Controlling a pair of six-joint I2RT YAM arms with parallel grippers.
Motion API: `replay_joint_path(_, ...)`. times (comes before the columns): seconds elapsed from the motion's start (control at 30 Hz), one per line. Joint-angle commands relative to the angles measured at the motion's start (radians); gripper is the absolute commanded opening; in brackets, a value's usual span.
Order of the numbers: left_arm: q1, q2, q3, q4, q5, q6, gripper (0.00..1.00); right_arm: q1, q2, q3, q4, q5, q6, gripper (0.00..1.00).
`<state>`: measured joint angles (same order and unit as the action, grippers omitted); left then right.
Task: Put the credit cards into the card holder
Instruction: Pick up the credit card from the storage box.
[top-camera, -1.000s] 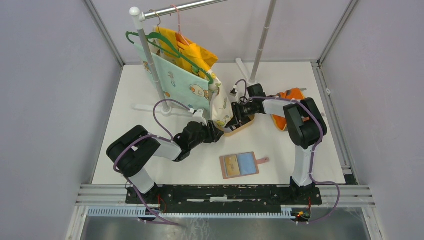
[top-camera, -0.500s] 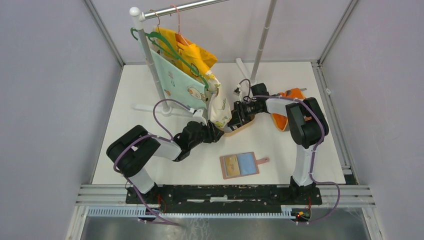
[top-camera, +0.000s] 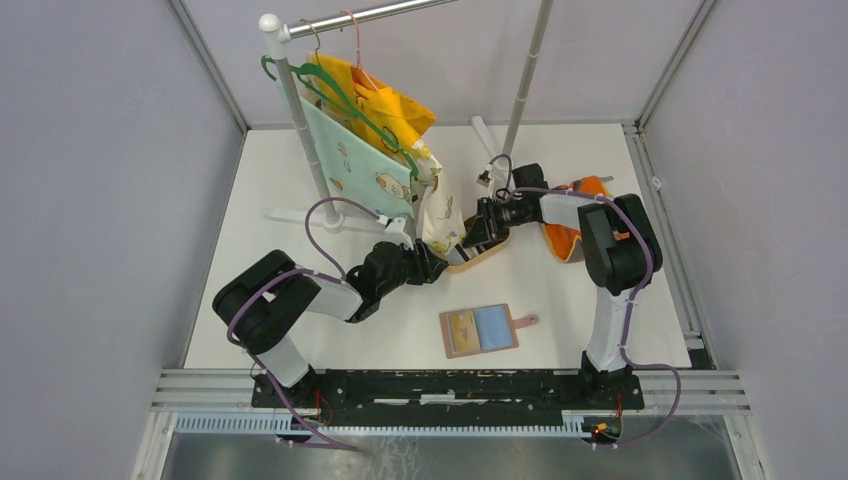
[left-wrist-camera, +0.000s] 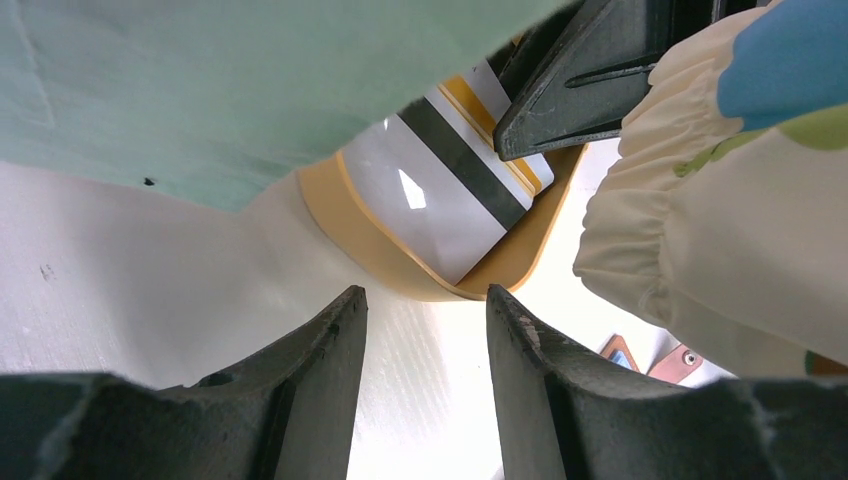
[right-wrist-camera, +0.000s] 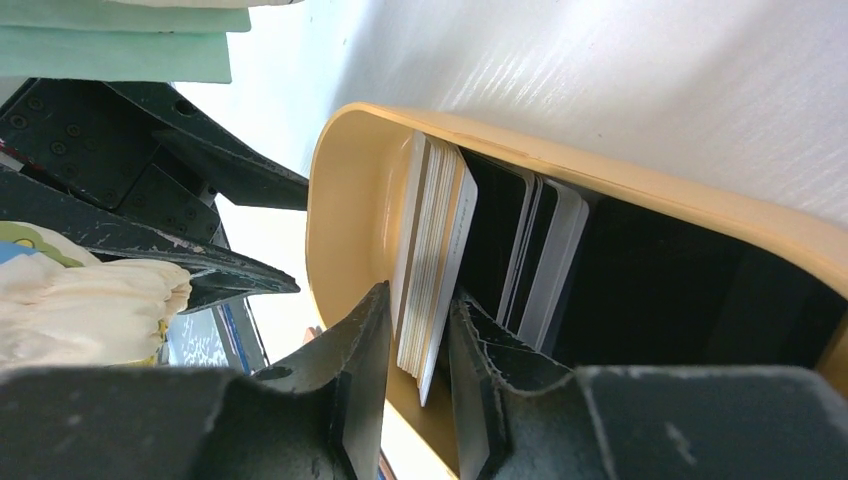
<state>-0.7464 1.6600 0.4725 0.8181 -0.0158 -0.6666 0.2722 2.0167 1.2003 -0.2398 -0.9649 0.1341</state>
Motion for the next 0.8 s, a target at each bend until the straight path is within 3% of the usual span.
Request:
replay_joint_path(0.0,0.008,0.007,0.006,0.061,0.011,-0.008,0.54,-0.013,-0.037,-0.002,0.051,-0.028,0.018,0.31)
replay_joint_path(0.77,0.012,0.01,0.006,0.068,0.041,-0.008,0.54,-0.038,-0.036,-0.023,0.092,-0.049,0.056,0.15)
